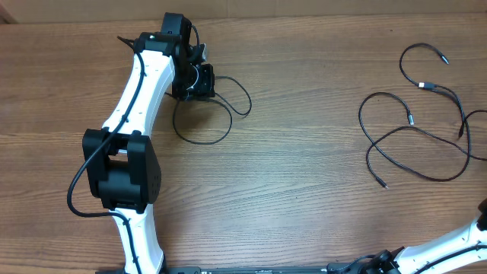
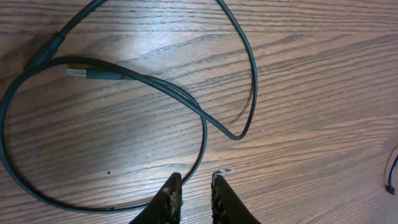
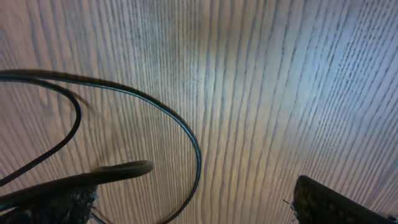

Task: Untangle cables
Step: 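Bring the right gripper back from the right edge toward center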

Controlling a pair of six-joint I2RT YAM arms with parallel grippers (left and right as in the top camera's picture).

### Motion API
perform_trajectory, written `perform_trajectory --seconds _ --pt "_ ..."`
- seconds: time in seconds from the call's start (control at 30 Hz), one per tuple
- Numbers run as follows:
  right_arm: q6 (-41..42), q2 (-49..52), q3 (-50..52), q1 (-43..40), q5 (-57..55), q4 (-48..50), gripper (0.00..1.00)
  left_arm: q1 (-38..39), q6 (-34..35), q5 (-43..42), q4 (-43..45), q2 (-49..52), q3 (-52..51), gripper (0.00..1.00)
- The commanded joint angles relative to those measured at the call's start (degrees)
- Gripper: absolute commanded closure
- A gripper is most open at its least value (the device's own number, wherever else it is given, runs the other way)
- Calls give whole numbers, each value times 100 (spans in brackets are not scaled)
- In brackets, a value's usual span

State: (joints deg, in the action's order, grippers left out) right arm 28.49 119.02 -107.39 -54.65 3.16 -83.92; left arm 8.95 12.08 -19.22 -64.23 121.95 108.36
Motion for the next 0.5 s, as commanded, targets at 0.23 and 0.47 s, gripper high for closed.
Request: perform_trajectory --seconds 0.23,0.47 --pt "-2164 26 20 37 3130 -221 0 -20 -31 37 22 -11 -26 82" --pt "-4629 26 20 37 5707 -774 0 -20 -31 39 26 -11 -26 82"
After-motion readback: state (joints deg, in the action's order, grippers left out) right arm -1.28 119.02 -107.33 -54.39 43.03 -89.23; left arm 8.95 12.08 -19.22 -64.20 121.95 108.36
